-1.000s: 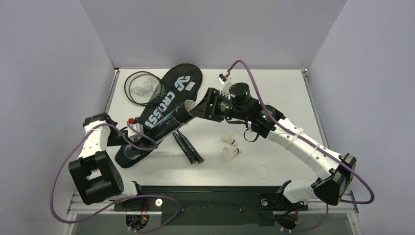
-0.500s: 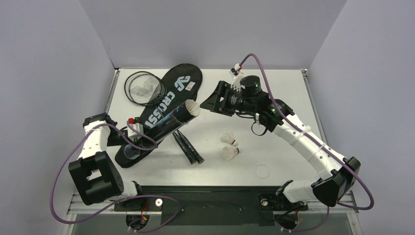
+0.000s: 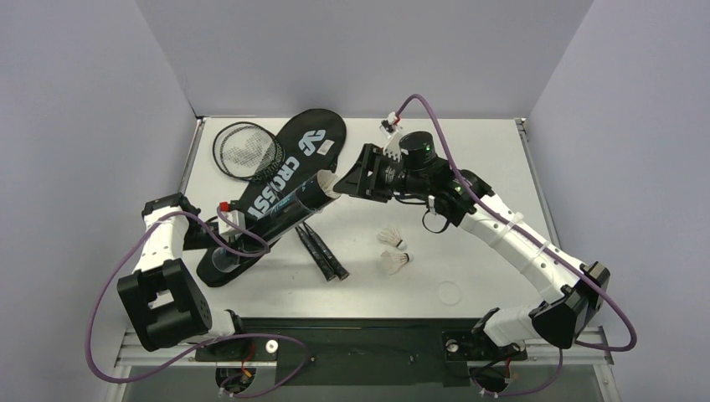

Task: Pack up the badminton gear
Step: Place the shuttlecock at the shuttle tube, then pick up the shuttlecock at the center of the board.

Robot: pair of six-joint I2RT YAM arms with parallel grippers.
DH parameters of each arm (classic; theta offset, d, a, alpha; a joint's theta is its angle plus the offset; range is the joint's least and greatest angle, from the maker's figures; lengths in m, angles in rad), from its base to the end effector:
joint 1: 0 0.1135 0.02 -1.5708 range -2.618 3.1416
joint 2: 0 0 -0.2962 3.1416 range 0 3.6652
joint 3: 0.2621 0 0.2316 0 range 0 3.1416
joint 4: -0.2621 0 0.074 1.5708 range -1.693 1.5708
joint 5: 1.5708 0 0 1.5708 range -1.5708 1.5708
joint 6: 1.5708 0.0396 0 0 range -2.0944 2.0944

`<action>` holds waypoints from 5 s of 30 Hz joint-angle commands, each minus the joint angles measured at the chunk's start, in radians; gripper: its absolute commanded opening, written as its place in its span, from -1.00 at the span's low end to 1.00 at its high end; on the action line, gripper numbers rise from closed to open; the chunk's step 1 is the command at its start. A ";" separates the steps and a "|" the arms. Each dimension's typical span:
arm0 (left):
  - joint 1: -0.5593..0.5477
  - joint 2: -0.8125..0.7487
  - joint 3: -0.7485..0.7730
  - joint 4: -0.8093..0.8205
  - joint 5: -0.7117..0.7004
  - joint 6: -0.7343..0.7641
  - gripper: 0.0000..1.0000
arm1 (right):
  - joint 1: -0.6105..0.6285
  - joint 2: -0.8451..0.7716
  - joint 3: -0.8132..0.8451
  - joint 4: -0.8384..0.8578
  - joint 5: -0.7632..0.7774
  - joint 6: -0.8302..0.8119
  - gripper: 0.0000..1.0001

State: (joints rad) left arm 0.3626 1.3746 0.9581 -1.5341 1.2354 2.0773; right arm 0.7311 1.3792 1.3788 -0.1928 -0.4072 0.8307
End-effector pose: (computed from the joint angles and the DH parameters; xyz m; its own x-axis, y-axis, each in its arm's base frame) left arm 0.1618 0.0214 0.2876 0.0330 0.3203 -0.9467 0.9748 0.1990 0.1013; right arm 0.2096 0.2091 0.4430 -0.7627 0.2267 -0.6057 -0.5030 0.3806 0.7759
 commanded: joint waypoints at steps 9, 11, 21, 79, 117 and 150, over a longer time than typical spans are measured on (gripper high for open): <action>0.001 -0.030 0.042 -0.061 0.072 0.009 -0.60 | 0.061 0.109 0.146 -0.196 0.122 -0.104 -0.18; 0.000 -0.026 0.046 -0.062 0.074 0.009 -0.60 | 0.075 0.127 0.161 -0.202 0.123 -0.105 -0.19; -0.009 -0.019 0.054 -0.061 0.070 0.012 -0.60 | 0.073 0.168 0.210 -0.232 0.092 -0.105 -0.16; -0.008 -0.022 0.020 -0.064 0.050 0.039 -0.60 | -0.056 0.618 0.182 -0.507 0.666 -0.187 -0.02; -0.009 -0.048 0.031 -0.067 0.029 0.037 -0.60 | -0.093 0.442 0.231 -0.556 0.611 -0.226 -1.00; -0.007 -0.014 0.047 -0.067 0.094 -0.014 -0.60 | 0.007 -0.185 -0.024 0.252 0.453 0.237 -1.00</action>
State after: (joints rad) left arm 0.3550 1.3582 0.9672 -1.5341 1.2480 2.0716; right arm 0.7143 1.2018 1.3369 -0.0399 0.0116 1.0626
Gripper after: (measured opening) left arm 0.750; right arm 0.002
